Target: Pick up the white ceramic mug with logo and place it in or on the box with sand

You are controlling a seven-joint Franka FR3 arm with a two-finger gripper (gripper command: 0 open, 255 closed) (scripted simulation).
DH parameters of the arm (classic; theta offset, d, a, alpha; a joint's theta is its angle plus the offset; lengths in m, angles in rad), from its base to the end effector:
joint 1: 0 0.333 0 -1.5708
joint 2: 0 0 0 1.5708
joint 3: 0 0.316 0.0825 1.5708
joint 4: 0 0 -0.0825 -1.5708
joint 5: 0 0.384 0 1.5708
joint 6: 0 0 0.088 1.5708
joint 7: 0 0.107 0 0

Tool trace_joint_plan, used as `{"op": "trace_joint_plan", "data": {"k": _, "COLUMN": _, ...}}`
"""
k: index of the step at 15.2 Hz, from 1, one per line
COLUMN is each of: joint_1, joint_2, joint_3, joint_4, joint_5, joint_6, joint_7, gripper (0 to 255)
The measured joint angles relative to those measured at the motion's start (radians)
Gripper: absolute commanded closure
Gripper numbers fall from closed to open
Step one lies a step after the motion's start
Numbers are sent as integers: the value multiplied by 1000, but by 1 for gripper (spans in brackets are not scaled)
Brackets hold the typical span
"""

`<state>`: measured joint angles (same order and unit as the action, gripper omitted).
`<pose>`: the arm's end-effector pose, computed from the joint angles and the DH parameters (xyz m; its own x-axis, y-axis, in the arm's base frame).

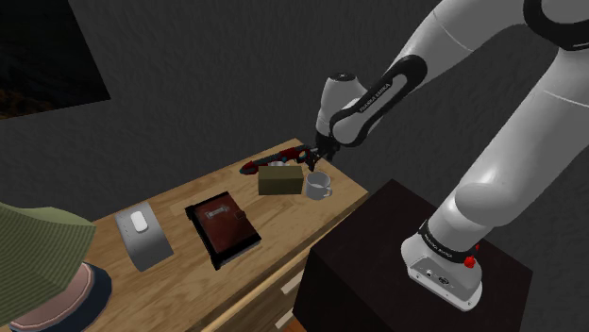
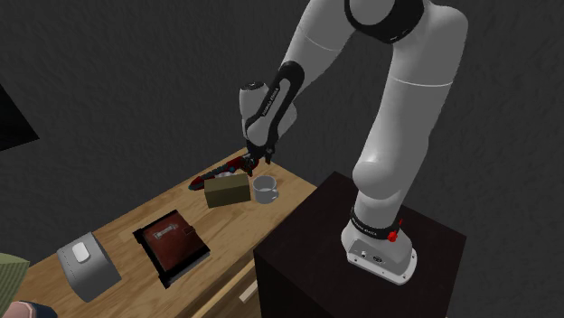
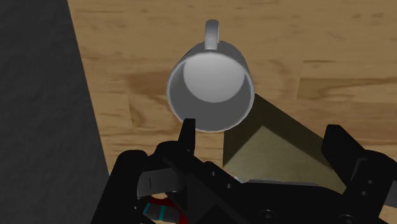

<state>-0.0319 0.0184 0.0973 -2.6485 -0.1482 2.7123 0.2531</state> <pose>0.4283 0.0335 0.2406 0.9970 -0.0528 0.0563 -0.0558 -0.9970 0.0533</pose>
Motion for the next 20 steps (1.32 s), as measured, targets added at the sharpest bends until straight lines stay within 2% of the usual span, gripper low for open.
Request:
{"op": "trace_joint_plan", "data": {"k": 4, "joint_1": 9, "joint_2": 188, "joint_3": -32, "joint_4": 58, "joint_5": -101, "joint_6": 124, "joint_7": 77, "gripper": 0}}
{"op": "trace_joint_plan", "data": {"k": 7, "joint_1": 46, "joint_2": 302, "joint_3": -70, "joint_4": 100, "joint_5": -159, "joint_6": 193, "joint_7": 136, "gripper": 0}}
{"op": "trace_joint_plan", "data": {"k": 15, "joint_1": 94, "joint_2": 451, "joint_3": -125, "joint_4": 161, "joint_5": -201, "joint_6": 283, "joint_7": 181, "gripper": 0}}
{"op": "trace_joint_plan", "data": {"k": 20, "joint_1": 97, "joint_2": 459, "joint_3": -130, "joint_4": 161, "joint_5": -204, "joint_6": 292, "joint_7": 183, "gripper": 0}}
